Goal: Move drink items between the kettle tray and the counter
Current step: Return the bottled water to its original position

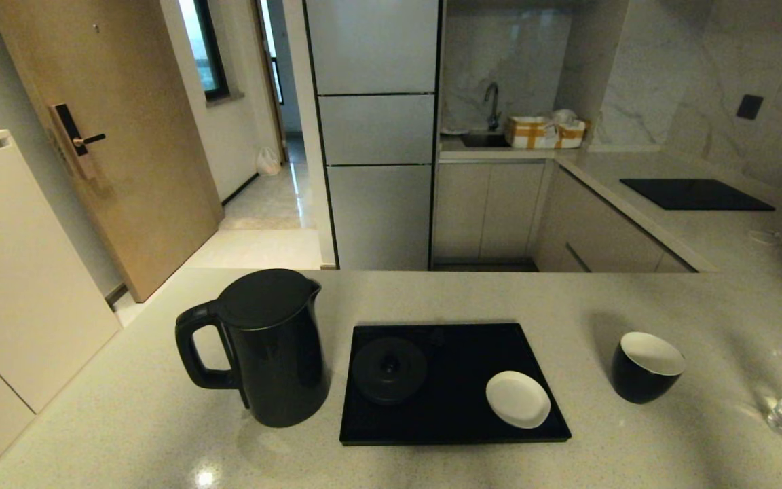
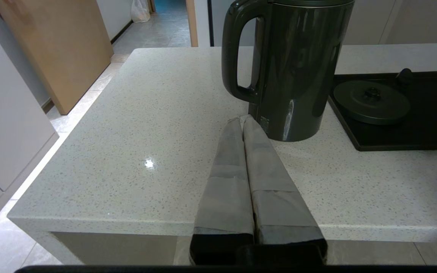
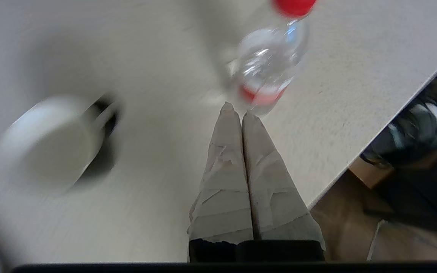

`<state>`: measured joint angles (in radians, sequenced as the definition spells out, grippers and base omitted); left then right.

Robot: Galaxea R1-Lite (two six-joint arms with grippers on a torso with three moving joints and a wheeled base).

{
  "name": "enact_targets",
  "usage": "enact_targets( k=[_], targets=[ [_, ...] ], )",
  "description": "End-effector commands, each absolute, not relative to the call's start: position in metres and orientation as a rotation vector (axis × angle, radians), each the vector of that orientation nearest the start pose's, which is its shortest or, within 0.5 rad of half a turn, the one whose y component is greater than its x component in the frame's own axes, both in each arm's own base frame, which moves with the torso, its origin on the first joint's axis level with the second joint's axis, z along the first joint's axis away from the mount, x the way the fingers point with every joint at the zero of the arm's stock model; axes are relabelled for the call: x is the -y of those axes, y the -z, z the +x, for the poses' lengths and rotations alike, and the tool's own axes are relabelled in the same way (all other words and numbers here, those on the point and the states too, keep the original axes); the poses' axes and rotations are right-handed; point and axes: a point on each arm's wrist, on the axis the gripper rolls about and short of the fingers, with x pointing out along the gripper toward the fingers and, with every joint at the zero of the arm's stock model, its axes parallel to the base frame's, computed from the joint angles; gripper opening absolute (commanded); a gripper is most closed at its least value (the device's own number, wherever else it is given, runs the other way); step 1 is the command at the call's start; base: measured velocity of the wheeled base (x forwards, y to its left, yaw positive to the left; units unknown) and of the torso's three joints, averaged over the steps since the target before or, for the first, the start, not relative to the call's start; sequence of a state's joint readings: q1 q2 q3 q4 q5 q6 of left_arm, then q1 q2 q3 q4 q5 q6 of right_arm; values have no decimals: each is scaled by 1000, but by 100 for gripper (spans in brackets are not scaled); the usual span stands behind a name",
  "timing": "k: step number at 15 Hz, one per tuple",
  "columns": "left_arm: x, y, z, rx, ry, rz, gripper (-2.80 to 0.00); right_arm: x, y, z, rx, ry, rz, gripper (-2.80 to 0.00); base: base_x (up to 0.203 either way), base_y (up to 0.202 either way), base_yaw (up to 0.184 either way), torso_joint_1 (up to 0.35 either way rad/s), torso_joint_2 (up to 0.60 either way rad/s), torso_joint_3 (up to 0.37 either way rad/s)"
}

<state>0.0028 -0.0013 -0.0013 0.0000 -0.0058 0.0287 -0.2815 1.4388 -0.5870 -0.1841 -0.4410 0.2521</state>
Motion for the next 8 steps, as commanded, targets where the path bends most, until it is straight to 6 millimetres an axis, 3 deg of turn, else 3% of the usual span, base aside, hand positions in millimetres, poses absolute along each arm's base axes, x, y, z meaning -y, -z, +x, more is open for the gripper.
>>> enact_targets(
  k=[1,2,3,8],
  targets=[
    [0,-76,-23,3,3,29,-280,87,-108,227,-672,837,184,-280,0,0,0,0,0,0],
    [0,-76,-23,4,3,29,-280,93,-98,233,-677,854,187,-280,0,0,0,0,0,0],
    [0,-76,-23,2,3,29,-280,101,-88,240,-639,871,194,0,0,0,0,0,0,0],
    [0,-76,-23,3,3,29,-280,104,-73,230,-586,862,147,0,0,0,0,0,0,0]
  ],
)
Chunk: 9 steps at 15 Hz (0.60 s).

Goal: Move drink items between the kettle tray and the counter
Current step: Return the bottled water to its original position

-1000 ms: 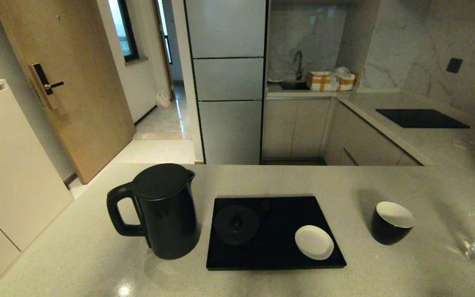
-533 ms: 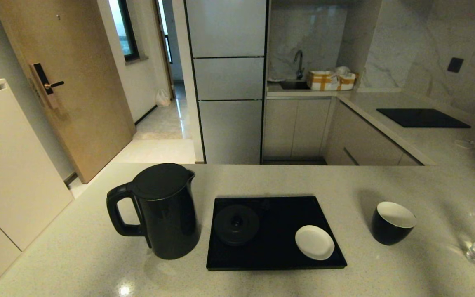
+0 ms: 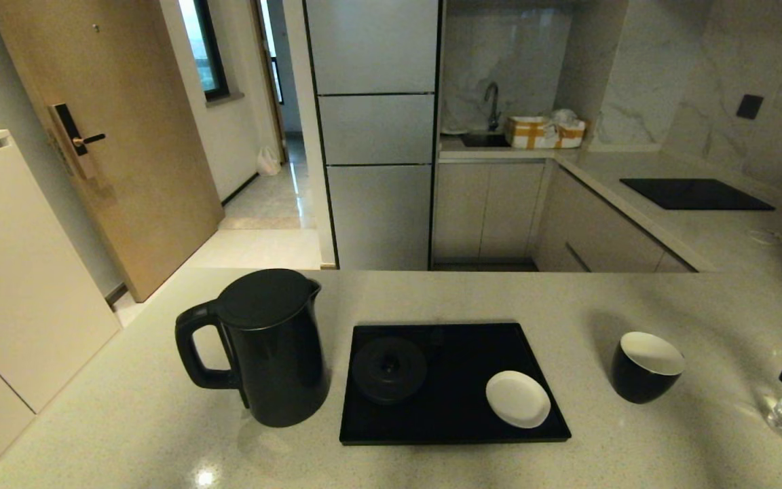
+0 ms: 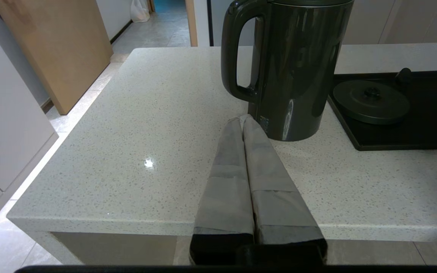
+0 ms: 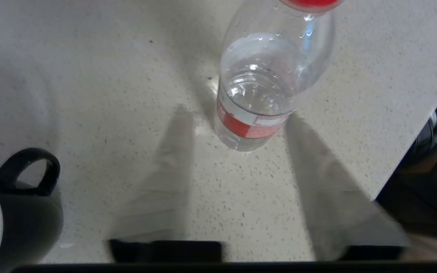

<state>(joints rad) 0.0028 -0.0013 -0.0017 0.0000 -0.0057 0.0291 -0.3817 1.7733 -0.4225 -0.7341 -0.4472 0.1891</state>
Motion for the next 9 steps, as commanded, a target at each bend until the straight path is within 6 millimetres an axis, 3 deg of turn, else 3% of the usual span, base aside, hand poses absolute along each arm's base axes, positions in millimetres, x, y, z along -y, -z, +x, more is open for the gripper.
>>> enact_targets(
  k=[1,4,9],
  targets=[
    [0,-76,-23,2,3,29,-280,102,-71,226,-599,862,141,0,0,0,0,0,0,0],
    [0,-76,-23,5,3,29,-280,105,-70,227,-599,870,142,0,0,0,0,0,0,0],
    [0,-76,-23,3,3,29,-280,142,-64,238,-541,958,129,0,0,0,0,0,0,0]
  ],
)
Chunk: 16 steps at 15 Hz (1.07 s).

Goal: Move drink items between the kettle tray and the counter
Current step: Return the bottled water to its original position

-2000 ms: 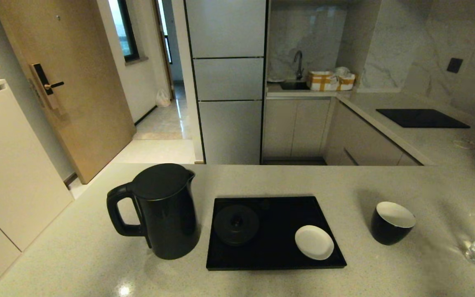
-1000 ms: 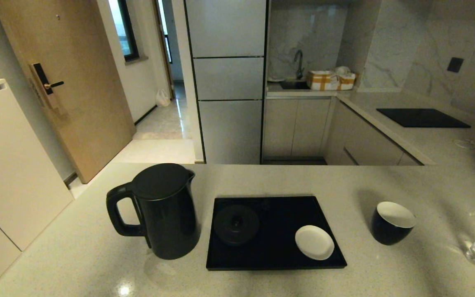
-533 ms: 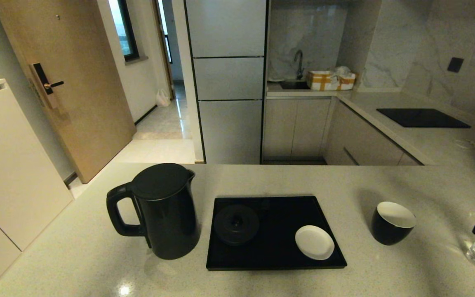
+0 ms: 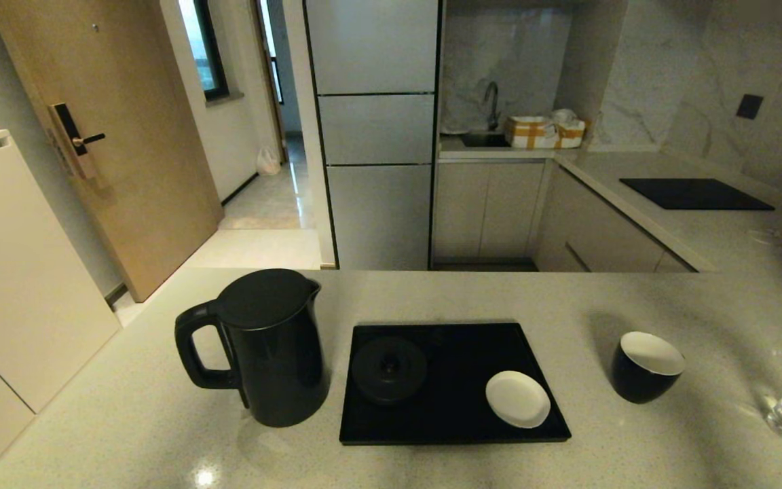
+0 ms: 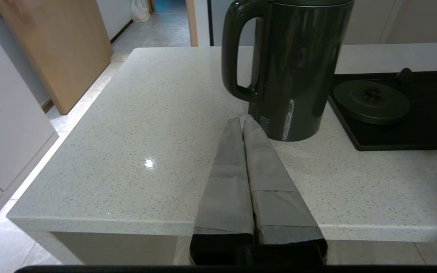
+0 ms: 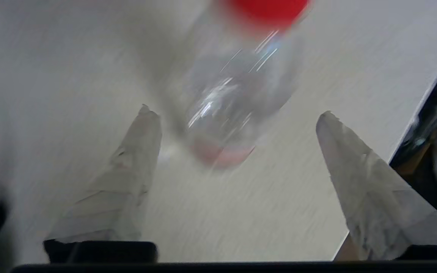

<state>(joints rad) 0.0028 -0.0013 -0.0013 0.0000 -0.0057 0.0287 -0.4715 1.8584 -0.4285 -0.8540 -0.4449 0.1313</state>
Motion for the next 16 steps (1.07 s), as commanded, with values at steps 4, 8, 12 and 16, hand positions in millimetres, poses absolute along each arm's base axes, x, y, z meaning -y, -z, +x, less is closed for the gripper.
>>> enact_targets(
  k=[4,8,12,16],
  targets=[
    [0,-76,-23,3,3,29,-280,162,-50,249,-554,979,139,0,0,0,0,0,0,0],
    [0,-76,-23,2,3,29,-280,172,-31,266,-587,951,133,0,0,0,0,0,0,0],
    [0,-76,-23,3,3,29,-280,179,-25,277,-534,943,97,-280,0,0,0,0,0,0],
    [0,-76,-23,2,3,29,-280,178,-23,277,-535,941,96,-280,0,0,0,0,0,0]
  ],
)
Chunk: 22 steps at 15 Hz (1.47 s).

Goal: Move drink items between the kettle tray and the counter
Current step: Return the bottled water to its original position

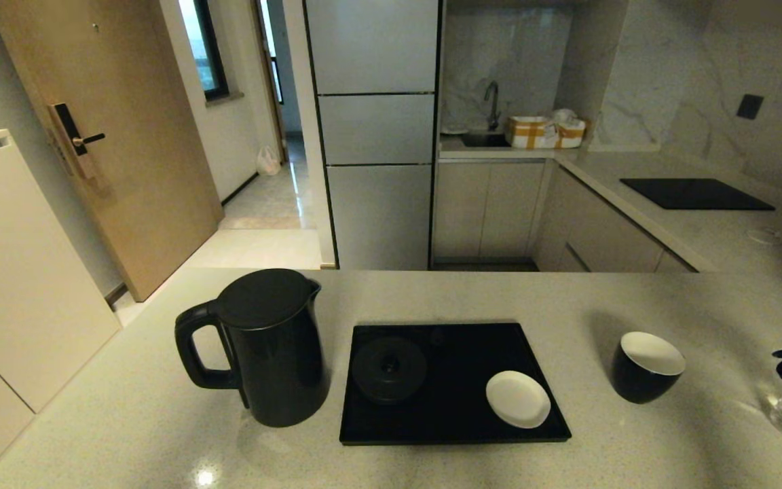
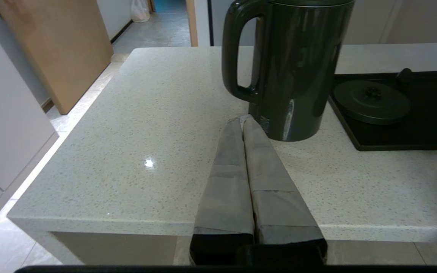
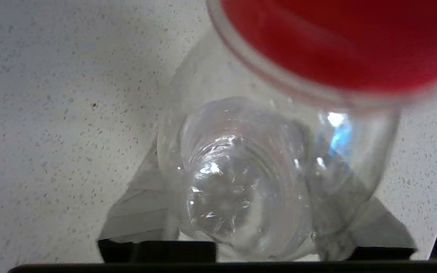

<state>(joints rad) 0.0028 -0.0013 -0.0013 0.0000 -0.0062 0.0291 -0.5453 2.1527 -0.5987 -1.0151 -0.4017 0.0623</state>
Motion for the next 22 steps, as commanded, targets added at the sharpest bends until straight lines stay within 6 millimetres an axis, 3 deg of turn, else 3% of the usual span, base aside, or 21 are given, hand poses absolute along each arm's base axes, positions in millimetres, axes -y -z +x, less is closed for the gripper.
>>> enact_targets(
  k=[1,4,6,9,12,13,16,22],
  targets=[
    [0,-76,-23,4,3,29,-280,178,-27,276,-526,942,96,-280,0,0,0,0,0,0],
    [0,-76,-23,2,3,29,-280,165,-77,266,-405,922,87,-280,0,0,0,0,0,0],
    [0,-76,-23,3,3,29,-280,137,-130,255,-307,859,81,-280,0,0,0,0,0,0],
    [0,-76,-23,1,3,29,-280,63,-211,230,-228,635,104,-280,0,0,0,0,0,0],
    [0,-76,-23,2,3,29,-280,-26,-259,220,-317,332,158,-280,0,0,0,0,0,0],
    [0,-76,-23,3,3,29,-280,-46,-260,222,-356,301,155,-280,0,0,0,0,0,0],
    [0,-76,-23,2,3,29,-280,-95,-226,255,-469,270,112,-280,0,0,0,0,0,0],
    [0,-76,-23,3,3,29,-280,-148,-118,330,-483,249,93,-280,0,0,0,0,0,0]
  ],
)
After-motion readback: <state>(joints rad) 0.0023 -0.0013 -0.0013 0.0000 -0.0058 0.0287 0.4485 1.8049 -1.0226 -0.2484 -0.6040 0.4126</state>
